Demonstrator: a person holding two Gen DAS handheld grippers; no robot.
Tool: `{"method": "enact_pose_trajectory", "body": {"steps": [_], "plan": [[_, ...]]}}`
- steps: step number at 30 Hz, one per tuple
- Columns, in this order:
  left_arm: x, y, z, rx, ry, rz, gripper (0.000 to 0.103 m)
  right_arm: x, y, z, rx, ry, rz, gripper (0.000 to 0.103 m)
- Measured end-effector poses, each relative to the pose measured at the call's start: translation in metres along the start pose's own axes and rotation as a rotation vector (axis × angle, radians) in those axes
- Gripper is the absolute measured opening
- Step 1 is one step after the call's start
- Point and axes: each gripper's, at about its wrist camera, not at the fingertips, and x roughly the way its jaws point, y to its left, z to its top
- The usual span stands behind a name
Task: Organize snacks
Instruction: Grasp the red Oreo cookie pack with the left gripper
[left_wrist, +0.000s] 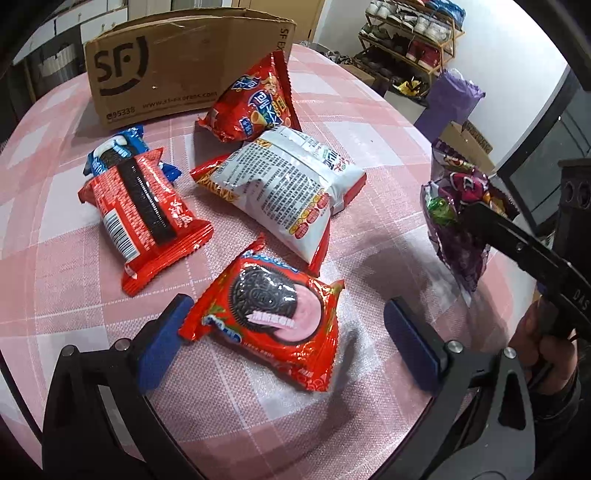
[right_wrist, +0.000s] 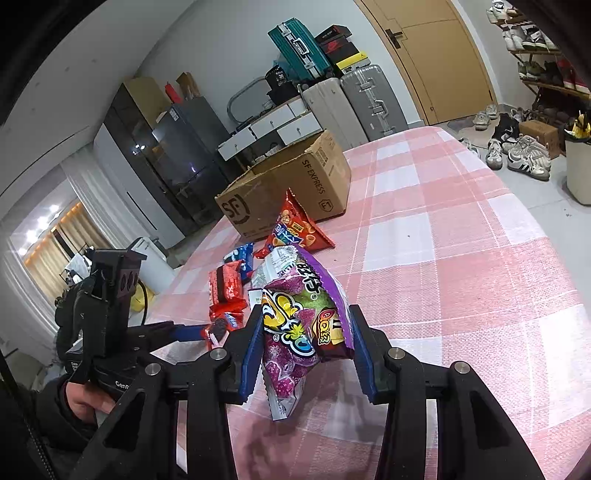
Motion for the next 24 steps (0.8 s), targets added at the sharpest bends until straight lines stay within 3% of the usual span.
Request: {"method": "enact_pose_trajectory", "body": {"steps": [9, 12, 14, 16, 18, 24], "plan": [[0.007, -0.018, 0.004, 0.045, -0.018, 0.035, 0.089, -0.005, -0.002, -0.004, 0.009, -0.01, 0.001, 0.044], [0.007, -0.016, 0.004, 0.059, -0.031, 0.044, 0.07, -0.007, 0.0, -0.004, 0.001, -0.014, -0.004, 0.044], [0.005, -0.015, 0.005, 0.065, -0.036, 0.021, 0.052, -0.006, 0.001, -0.003, -0.002, -0.014, -0.005, 0.044], [-0.001, -0.007, 0.002, 0.051, -0.034, 0.002, 0.046, -0.006, 0.002, -0.004, -0.007, -0.011, -0.01, 0.044], [-0.002, 0.001, 0.002, 0.024, -0.038, -0.061, 0.046, -0.008, 0.005, -0.004, 0.001, -0.005, -0.013, 0.044], [-0.023, 0.008, -0.002, 0.03, -0.088, -0.086, 0.046, -0.021, 0.025, 0.004, -0.035, -0.024, 0.0, 0.044]]}}
